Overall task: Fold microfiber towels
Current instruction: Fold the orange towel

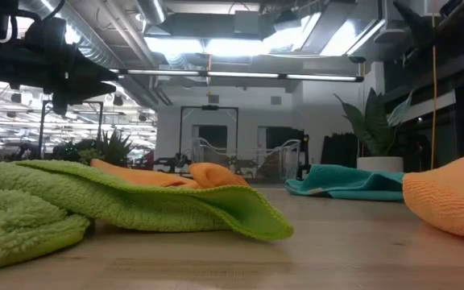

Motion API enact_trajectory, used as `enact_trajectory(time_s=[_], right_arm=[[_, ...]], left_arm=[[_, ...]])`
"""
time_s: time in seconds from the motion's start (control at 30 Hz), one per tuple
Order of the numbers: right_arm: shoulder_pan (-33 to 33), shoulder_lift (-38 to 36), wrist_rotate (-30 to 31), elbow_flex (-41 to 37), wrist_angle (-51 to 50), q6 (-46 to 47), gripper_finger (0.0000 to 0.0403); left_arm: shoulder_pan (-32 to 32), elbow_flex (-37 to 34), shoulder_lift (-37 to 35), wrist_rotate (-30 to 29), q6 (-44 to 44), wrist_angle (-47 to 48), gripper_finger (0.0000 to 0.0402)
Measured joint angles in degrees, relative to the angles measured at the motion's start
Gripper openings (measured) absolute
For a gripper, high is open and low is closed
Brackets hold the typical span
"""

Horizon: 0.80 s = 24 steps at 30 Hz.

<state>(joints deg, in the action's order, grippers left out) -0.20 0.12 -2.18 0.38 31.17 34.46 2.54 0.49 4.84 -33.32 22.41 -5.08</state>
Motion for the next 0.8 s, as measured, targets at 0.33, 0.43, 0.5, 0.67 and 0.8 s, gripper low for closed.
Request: enact_trajectory(time_s=[0.33,0.43,0.5,0.67,0.8], right_arm=[[0.01,0.07,10.76,0.0,0.27,3.12,0.0236],[-0.01,1.42,11.58,0.0,-0.44,7.6,0.0236],[-0.01,3.47,11.61,0.08,-0.29,9.66,0.0236],[-0.01,13.09,11.61,5.53,-0.34,9.78,0.0236],[-0.01,24.64,9.6,14.53,-0.85,2.52,0.0236]], left_arm=[[-0.01,0.01,0.02,-1.63,0.11,-3.66,0.0145],[-0.01,0.02,-0.02,-1.37,0.13,-8.29,0.0145],[0.01,0.02,0.0,-1.18,0.0,-10.38,0.0145],[0.01,0.02,0.0,-1.14,0.44,-11.81,0.0145],[-0.01,0.02,0.0,-1.09,2.95,-11.79,0.0145]])
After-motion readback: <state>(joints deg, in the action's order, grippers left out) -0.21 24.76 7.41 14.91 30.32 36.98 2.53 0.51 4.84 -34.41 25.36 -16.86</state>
